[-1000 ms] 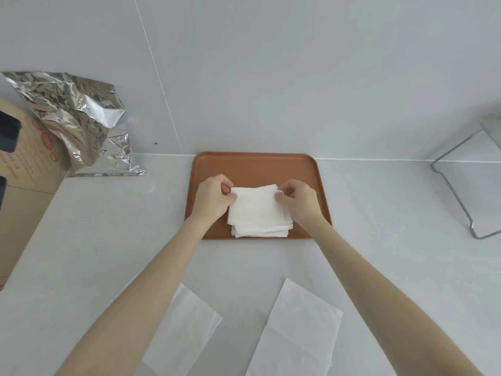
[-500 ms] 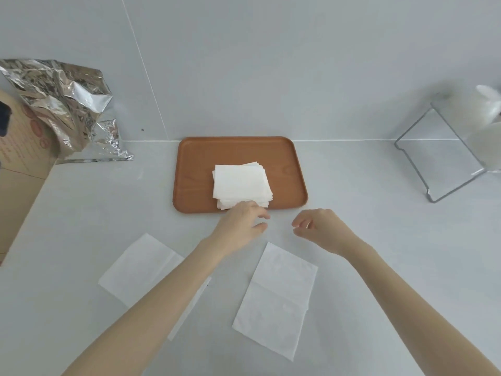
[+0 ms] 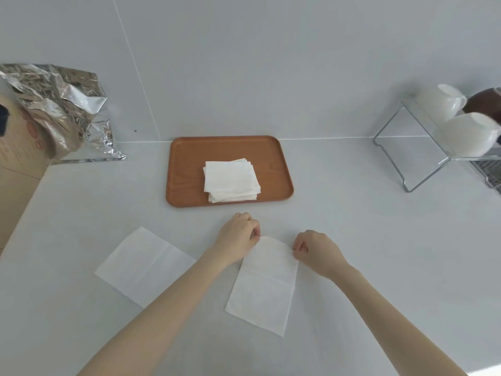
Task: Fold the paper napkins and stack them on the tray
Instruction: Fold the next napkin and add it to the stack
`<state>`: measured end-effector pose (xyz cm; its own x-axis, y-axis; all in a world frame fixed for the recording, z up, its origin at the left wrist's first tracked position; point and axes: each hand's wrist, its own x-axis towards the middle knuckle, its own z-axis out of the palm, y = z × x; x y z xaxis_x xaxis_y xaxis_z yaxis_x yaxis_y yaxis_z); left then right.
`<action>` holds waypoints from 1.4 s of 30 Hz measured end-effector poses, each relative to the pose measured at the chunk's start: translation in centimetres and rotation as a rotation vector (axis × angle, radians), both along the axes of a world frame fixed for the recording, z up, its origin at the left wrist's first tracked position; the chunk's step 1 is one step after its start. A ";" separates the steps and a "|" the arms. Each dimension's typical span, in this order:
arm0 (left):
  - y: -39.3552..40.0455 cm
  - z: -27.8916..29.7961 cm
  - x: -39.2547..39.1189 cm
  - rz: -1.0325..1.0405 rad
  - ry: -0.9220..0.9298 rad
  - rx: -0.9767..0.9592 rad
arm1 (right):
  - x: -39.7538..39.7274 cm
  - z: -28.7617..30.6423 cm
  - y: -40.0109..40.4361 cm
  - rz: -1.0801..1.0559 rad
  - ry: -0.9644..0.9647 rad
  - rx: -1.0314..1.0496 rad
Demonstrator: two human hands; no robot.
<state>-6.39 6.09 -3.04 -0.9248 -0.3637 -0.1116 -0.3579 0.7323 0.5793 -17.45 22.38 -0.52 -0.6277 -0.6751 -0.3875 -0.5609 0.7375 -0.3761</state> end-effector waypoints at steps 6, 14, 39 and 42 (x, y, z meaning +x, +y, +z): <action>-3.4 4.1 1.9 0.243 0.182 0.377 | -0.5 3.7 -3.5 -0.183 -0.217 -0.427; -5.6 11.3 6.3 0.288 0.429 0.438 | 2.1 9.3 -6.0 -0.130 -0.295 -0.821; -5.9 2.5 7.5 0.345 0.023 0.223 | 2.7 -0.8 -7.4 -0.025 -0.220 -0.450; -5.8 1.4 7.3 0.355 -0.009 0.119 | 2.8 -1.8 -8.1 0.013 -0.076 -0.353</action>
